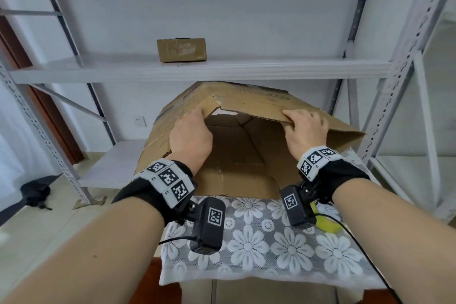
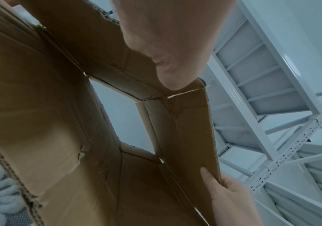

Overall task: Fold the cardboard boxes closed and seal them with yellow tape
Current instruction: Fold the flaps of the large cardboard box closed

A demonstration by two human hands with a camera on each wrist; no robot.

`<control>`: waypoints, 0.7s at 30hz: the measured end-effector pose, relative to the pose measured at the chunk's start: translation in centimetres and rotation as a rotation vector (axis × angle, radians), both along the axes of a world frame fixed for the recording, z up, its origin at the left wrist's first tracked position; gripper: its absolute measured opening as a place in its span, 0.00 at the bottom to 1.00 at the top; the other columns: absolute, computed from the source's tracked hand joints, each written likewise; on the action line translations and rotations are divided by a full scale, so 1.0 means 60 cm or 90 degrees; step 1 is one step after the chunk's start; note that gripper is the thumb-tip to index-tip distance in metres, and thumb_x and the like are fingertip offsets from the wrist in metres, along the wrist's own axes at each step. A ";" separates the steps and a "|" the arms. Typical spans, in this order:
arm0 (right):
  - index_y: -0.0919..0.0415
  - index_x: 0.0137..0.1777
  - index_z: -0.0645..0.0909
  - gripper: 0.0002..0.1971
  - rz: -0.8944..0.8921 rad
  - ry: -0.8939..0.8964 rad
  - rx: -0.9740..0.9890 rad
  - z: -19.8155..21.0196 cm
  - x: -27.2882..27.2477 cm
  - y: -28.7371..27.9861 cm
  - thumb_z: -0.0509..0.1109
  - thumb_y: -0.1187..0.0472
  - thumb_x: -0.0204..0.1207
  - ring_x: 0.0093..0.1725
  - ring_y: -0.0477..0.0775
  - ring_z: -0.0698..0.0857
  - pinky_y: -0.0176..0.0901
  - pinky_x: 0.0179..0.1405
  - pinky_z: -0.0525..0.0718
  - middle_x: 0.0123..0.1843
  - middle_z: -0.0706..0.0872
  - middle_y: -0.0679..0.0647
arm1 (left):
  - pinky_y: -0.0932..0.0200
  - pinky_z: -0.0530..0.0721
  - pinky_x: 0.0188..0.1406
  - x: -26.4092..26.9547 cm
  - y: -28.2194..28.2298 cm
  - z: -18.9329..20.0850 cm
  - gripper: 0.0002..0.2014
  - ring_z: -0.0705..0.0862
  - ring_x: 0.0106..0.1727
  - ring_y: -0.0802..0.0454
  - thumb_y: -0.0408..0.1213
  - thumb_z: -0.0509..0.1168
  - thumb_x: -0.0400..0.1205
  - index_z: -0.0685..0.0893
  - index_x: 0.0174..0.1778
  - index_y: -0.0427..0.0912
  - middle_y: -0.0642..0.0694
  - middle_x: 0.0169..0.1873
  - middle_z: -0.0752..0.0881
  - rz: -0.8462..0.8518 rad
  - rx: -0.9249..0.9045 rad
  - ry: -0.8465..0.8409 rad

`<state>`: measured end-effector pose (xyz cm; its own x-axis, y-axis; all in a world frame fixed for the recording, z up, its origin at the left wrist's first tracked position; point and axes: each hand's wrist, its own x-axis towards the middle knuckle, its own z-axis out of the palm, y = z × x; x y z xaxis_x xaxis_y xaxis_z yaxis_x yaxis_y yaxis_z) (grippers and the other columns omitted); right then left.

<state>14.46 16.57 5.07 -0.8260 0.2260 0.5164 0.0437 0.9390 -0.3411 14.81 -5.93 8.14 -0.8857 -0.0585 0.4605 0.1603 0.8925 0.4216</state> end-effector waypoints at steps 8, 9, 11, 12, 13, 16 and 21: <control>0.55 0.66 0.77 0.17 0.126 -0.110 0.147 0.006 -0.034 -0.037 0.65 0.56 0.78 0.62 0.56 0.76 0.49 0.61 0.76 0.62 0.80 0.53 | 0.41 0.83 0.59 -0.039 0.019 -0.002 0.16 0.83 0.58 0.38 0.29 0.56 0.82 0.80 0.63 0.44 0.40 0.58 0.85 -0.064 -0.156 -0.185; 0.55 0.66 0.77 0.17 0.156 -0.127 0.170 0.004 -0.045 -0.043 0.65 0.57 0.77 0.61 0.56 0.76 0.49 0.61 0.77 0.62 0.80 0.53 | 0.43 0.82 0.62 -0.051 0.023 0.001 0.17 0.82 0.60 0.39 0.29 0.56 0.82 0.80 0.66 0.43 0.40 0.61 0.84 -0.077 -0.196 -0.223; 0.54 0.67 0.76 0.18 0.208 -0.156 0.213 -0.002 -0.068 -0.055 0.64 0.58 0.77 0.62 0.56 0.77 0.50 0.63 0.77 0.63 0.81 0.53 | 0.48 0.79 0.65 -0.076 0.032 0.012 0.20 0.80 0.66 0.39 0.29 0.56 0.84 0.77 0.72 0.42 0.39 0.67 0.81 -0.112 -0.271 -0.322; 0.54 0.68 0.75 0.18 0.232 -0.169 0.233 -0.006 -0.079 -0.059 0.63 0.58 0.78 0.64 0.56 0.76 0.51 0.65 0.75 0.64 0.80 0.52 | 0.49 0.79 0.65 -0.089 0.034 0.016 0.21 0.79 0.67 0.39 0.30 0.56 0.84 0.76 0.73 0.42 0.39 0.68 0.80 -0.127 -0.312 -0.367; 0.54 0.69 0.74 0.19 0.257 -0.185 0.247 -0.012 -0.093 -0.062 0.62 0.59 0.78 0.66 0.56 0.75 0.52 0.68 0.73 0.66 0.80 0.52 | 0.48 0.79 0.65 -0.106 0.036 0.016 0.20 0.79 0.66 0.39 0.33 0.57 0.83 0.76 0.72 0.43 0.40 0.67 0.81 -0.136 -0.358 -0.411; 0.54 0.72 0.70 0.21 0.317 -0.232 0.242 -0.022 -0.128 -0.070 0.59 0.63 0.79 0.68 0.58 0.75 0.55 0.73 0.68 0.68 0.79 0.54 | 0.43 0.82 0.60 -0.150 0.039 0.006 0.23 0.82 0.55 0.40 0.46 0.61 0.74 0.73 0.67 0.51 0.43 0.57 0.83 -0.109 -0.463 -0.532; 0.60 0.76 0.66 0.24 0.370 -0.293 0.147 -0.003 -0.153 -0.074 0.59 0.69 0.80 0.69 0.62 0.76 0.53 0.69 0.74 0.70 0.77 0.60 | 0.44 0.78 0.65 -0.195 0.035 0.020 0.38 0.79 0.64 0.36 0.49 0.60 0.76 0.56 0.83 0.48 0.38 0.66 0.78 -0.026 -0.467 -0.647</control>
<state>5.29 12.12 4.89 -0.9215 -0.3813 0.0741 -0.3883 0.8993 -0.2014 3.12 -3.84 9.31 -0.8544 -0.0424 -0.5179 0.0872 0.9709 -0.2232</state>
